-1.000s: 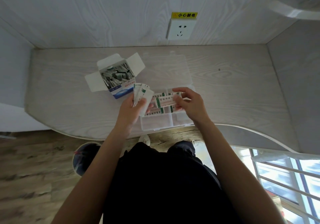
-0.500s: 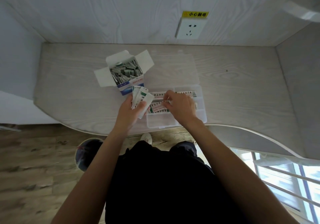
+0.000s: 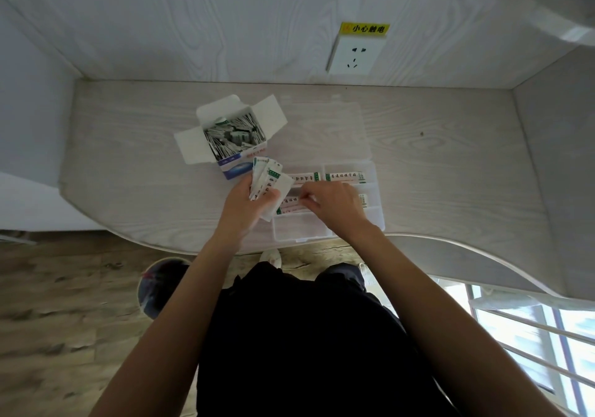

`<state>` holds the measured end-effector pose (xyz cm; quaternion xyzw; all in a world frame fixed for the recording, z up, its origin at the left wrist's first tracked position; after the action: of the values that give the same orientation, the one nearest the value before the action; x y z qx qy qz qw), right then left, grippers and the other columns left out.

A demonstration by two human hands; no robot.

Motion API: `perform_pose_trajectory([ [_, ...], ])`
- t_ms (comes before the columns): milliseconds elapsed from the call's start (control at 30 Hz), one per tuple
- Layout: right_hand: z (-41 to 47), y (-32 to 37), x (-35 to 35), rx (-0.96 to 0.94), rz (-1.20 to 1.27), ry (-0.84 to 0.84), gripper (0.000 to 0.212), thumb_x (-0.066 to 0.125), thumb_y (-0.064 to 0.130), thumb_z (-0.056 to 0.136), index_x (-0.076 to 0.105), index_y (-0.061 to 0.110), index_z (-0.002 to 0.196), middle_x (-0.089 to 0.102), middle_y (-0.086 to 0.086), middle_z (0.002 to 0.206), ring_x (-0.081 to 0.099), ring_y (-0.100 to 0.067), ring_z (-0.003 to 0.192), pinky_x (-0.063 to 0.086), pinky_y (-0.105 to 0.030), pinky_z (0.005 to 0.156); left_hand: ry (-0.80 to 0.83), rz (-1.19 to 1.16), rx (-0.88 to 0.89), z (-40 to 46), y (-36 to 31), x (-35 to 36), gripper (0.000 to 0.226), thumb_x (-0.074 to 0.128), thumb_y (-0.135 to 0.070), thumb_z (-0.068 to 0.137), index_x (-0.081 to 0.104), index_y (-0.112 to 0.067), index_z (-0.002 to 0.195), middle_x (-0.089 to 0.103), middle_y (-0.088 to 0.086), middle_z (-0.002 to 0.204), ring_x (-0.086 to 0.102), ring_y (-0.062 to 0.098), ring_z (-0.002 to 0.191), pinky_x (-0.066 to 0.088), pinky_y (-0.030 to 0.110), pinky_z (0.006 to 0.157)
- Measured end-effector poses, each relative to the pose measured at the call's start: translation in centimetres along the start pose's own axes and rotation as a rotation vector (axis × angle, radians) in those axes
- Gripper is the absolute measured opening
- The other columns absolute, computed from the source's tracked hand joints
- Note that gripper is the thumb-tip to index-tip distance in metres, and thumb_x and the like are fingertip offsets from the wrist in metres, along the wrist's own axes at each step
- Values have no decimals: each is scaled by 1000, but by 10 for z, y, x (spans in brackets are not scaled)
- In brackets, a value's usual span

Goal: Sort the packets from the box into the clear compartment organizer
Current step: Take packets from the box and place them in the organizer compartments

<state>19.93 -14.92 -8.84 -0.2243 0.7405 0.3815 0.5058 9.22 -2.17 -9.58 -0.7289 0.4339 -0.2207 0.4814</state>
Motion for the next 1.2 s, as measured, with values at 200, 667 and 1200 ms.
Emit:
perform_pose_trajectory([
  [200, 0, 10, 1, -168, -150, -50, 19, 54, 24, 94, 70, 22, 104, 68, -3, 83, 65, -28, 66, 34, -26, 53, 2, 14, 1, 3, 0, 7, 21, 62, -9, 86, 62, -15, 106, 67, -2, 91, 62, 11, 82, 51, 21, 70],
  [667, -15, -2, -12, 465, 1110, 4, 19, 63, 22, 89, 64, 8, 102, 67, -9, 65, 54, -13, 42, 45, -22, 42, 115, 29, -16, -1, -8, 22, 25, 64, -10, 84, 56, -29, 99, 66, -2, 97, 62, 15, 90, 50, 26, 75],
  [1200, -46, -93, -34, 466, 489, -92, 9, 70, 21, 80, 63, 25, 85, 69, 5, 82, 58, -3, 66, 45, -20, 64, 77, 55, -42, 6, -7, 25, 28, 60, -17, 89, 60, -13, 117, 68, 3, 106, 66, 15, 95, 53, 27, 79],
])
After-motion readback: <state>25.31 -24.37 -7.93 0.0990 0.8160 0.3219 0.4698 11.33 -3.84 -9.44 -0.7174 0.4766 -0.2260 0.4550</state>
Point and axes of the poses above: each hand's wrist, its own z-axis towards the middle knuckle, its own x-axis out of the palm, y = z × x, the point moved 4 cm from there along z, towards the middle knuckle
